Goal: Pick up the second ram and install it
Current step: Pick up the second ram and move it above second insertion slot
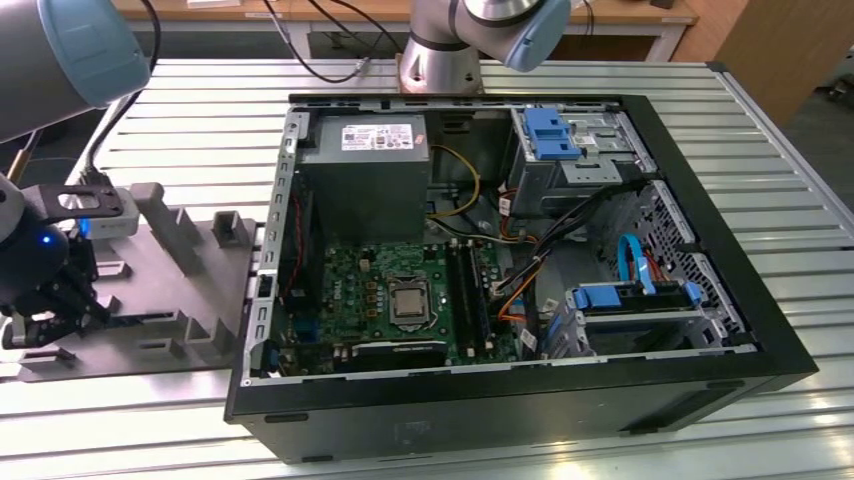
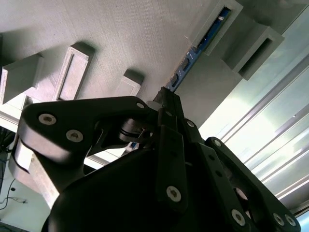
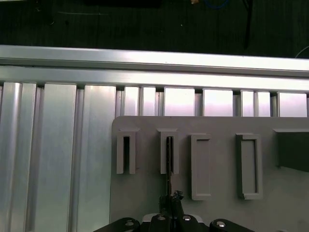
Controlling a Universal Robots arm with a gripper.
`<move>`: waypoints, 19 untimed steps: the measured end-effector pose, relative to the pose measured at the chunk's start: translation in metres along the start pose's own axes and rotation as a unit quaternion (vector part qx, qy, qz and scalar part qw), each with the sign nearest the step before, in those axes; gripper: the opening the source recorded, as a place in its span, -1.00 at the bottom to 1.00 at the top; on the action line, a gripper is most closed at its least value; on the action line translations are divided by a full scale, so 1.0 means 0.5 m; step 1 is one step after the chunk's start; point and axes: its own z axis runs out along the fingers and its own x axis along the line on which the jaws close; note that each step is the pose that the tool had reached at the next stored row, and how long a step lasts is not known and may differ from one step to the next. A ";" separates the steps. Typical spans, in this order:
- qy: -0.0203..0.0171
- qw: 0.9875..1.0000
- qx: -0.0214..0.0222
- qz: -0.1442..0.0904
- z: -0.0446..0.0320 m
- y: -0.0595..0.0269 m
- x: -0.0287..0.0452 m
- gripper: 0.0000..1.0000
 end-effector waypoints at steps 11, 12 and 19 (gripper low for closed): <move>0.000 1.000 0.000 0.000 -0.002 0.000 0.000 -0.77; 0.000 1.000 0.000 0.001 -0.004 0.000 0.000 -0.77; 0.000 1.000 0.000 0.000 -0.014 0.001 -0.001 -0.77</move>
